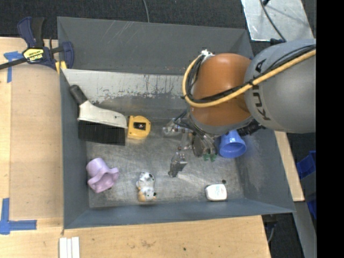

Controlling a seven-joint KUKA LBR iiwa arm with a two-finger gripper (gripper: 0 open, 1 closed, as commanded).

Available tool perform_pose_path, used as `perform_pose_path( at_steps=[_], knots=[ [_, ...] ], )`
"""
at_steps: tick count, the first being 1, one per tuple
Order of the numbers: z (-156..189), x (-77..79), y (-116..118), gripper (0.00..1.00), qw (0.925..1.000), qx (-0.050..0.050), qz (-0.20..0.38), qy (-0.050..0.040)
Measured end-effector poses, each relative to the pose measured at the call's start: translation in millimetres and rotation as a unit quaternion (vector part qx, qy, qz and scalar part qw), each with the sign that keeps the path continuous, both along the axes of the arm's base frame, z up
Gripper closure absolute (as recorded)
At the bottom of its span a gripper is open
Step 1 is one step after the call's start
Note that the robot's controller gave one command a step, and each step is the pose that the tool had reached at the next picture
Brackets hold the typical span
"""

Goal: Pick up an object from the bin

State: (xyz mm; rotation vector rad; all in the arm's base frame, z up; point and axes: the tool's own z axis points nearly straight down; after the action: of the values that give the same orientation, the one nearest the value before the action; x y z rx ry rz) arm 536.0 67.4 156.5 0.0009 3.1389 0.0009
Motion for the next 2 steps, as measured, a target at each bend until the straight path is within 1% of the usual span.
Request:
perform_pose_path(
  at_steps=[1,2],
  knots=[
    [-46,-16.0,35,0.00,0.9924,-0.001,0.123,-0.0039],
    [-38,-39.8,73,0.00,0.9657,-0.001,0.260,0.0027]
  ],
)
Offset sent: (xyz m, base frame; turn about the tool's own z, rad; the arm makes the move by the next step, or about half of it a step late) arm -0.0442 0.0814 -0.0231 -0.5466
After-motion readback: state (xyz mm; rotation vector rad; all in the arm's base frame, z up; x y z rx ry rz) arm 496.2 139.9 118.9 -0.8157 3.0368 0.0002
